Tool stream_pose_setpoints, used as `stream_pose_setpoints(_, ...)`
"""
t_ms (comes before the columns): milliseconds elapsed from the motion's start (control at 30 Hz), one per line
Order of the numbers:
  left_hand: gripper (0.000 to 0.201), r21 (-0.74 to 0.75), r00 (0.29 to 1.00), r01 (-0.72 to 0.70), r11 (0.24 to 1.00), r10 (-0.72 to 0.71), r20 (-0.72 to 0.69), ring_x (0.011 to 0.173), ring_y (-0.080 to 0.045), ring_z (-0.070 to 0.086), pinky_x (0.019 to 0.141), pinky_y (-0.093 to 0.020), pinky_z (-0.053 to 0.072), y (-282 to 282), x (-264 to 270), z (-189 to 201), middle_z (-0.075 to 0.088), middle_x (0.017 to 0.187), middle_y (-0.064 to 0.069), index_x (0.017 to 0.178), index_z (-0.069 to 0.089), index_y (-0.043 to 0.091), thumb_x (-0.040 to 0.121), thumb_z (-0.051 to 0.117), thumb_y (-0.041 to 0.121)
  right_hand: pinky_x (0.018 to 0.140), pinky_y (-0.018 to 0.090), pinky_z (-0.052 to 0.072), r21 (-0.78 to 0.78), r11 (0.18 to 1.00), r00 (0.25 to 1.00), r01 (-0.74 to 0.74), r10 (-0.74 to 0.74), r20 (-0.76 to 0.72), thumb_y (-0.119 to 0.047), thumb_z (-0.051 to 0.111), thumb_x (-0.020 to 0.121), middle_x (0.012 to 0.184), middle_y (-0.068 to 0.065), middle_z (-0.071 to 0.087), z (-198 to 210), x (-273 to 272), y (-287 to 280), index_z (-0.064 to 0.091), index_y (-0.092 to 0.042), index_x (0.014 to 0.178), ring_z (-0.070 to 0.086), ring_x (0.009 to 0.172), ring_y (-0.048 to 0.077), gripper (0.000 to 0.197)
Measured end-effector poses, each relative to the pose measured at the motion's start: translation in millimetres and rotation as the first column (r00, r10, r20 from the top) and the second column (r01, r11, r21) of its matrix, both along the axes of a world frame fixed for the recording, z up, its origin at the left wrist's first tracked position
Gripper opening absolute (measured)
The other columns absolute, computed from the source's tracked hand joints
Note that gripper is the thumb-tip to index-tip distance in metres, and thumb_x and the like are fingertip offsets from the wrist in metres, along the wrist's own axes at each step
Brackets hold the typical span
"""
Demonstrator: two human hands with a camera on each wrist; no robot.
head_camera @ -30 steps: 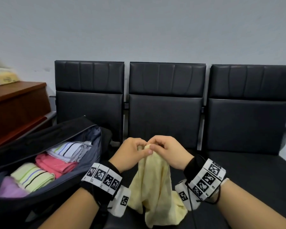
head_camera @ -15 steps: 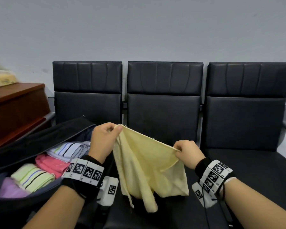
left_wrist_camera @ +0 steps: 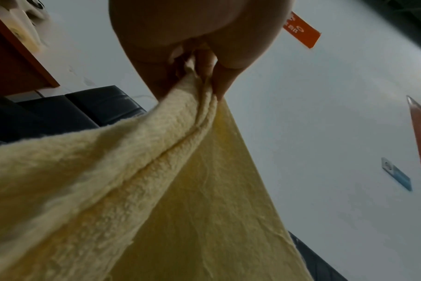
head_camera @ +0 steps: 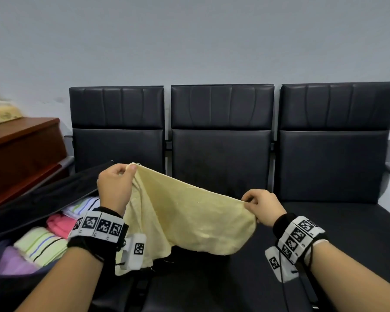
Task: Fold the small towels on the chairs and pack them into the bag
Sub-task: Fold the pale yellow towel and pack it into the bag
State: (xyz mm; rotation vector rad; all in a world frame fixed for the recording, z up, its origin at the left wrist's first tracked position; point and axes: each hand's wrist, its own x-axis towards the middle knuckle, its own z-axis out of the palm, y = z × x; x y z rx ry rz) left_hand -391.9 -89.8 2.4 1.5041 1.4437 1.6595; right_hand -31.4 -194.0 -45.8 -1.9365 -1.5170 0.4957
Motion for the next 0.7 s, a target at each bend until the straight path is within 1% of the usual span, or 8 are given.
stream_pose_setpoints(67,0.024,-0.027,0.999,-0.048,0.998,0.048,-0.024,0.067,-0.018,0.061,0.067,-0.035,0.050,3,3,1,0.066,0.065,0.002,0.066,0.067,0.021,0.087,0.066,0.033,0.047,0.024,0.050,0.048,0.999,0.987,-0.027,0.034,-0.160,-0.006,0.062,0.090,0.072,0.012,0.070,7,-3,0,0.072,-0.021,0.094,0.061,0.047,0.014,0.019)
stream_pose_setpoints(133,0.024,-0.060,0.994,-0.077,0.995,0.072,-0.085,0.072,-0.019,0.062,0.069,-0.034,0.047,6,10,3,0.065,0.066,0.005,0.066,0.065,0.021,0.087,0.064,0.032,0.047,0.030,0.050,0.142,0.988,0.919,-0.055,0.106,-0.381,0.001,0.059,0.092,0.082,0.027,0.069,19,-10,-1,0.075,-0.011,0.097,0.060,0.058,0.027,0.021)
stream_pose_setpoints(233,0.016,-0.133,0.972,-0.008,0.991,-0.024,-0.233,0.085,-0.015,0.061,0.077,-0.029,0.042,6,29,5,0.068,0.081,0.012,0.078,0.070,0.025,0.089,0.059,0.027,0.051,0.033,0.053,0.225,0.970,0.787,-0.095,0.212,-0.579,0.006,0.053,0.094,0.084,0.020,0.070,40,-23,-4,0.077,-0.009,0.086,0.061,0.069,0.027,0.029)
stream_pose_setpoints(300,0.018,-0.142,0.946,0.087,0.986,-0.126,-0.297,0.089,-0.015,0.061,0.081,-0.031,0.046,3,44,2,0.071,0.090,0.005,0.088,0.072,0.022,0.092,0.055,0.017,0.055,0.033,0.056,0.234,0.960,0.719,-0.151,0.270,-0.641,0.006,0.052,0.095,0.086,0.018,0.072,51,-33,-4,0.078,-0.010,0.084,0.065,0.072,0.023,0.033)
stream_pose_setpoints(433,0.031,-0.151,0.883,0.321,0.935,-0.353,-0.309,0.072,-0.017,0.064,0.072,-0.033,0.053,-15,72,-6,0.071,0.080,0.003,0.090,0.073,0.024,0.092,0.050,0.003,0.061,0.031,0.058,0.223,0.939,0.593,-0.262,0.339,-0.730,0.018,0.039,0.087,0.096,0.027,0.070,61,-48,-2,0.075,-0.003,0.096,0.069,0.079,0.030,0.042)
stream_pose_setpoints(500,0.032,-0.169,0.848,0.414,0.894,-0.446,-0.286,0.078,-0.017,0.069,0.074,-0.036,0.056,-24,85,-6,0.074,0.085,0.003,0.089,0.073,0.027,0.093,0.050,0.004,0.067,0.030,0.060,0.233,0.917,0.600,-0.325,0.390,-0.698,0.022,0.041,0.083,0.098,0.020,0.073,62,-55,-1,0.073,-0.003,0.104,0.072,0.085,0.030,0.047)
stream_pose_setpoints(567,0.032,-0.156,0.811,0.478,0.864,-0.503,-0.298,0.082,-0.016,0.069,0.076,-0.036,0.056,-31,94,-5,0.074,0.088,0.004,0.091,0.073,0.028,0.094,0.050,0.006,0.069,0.030,0.060,0.242,0.903,0.664,-0.356,0.426,-0.614,0.021,0.052,0.082,0.096,0.015,0.075,62,-62,0,0.072,-0.006,0.108,0.073,0.084,0.028,0.043)
stream_pose_setpoints(700,0.030,-0.113,0.793,0.531,0.840,-0.540,-0.284,0.083,-0.009,0.067,0.073,-0.029,0.053,-36,102,1,0.071,0.090,0.009,0.093,0.068,0.035,0.091,0.055,0.008,0.059,0.029,0.057,0.267,0.918,0.801,-0.293,0.388,-0.456,0.012,0.060,0.083,0.081,0.017,0.074,61,-72,5,0.075,-0.005,0.092,0.068,0.062,0.022,0.025)
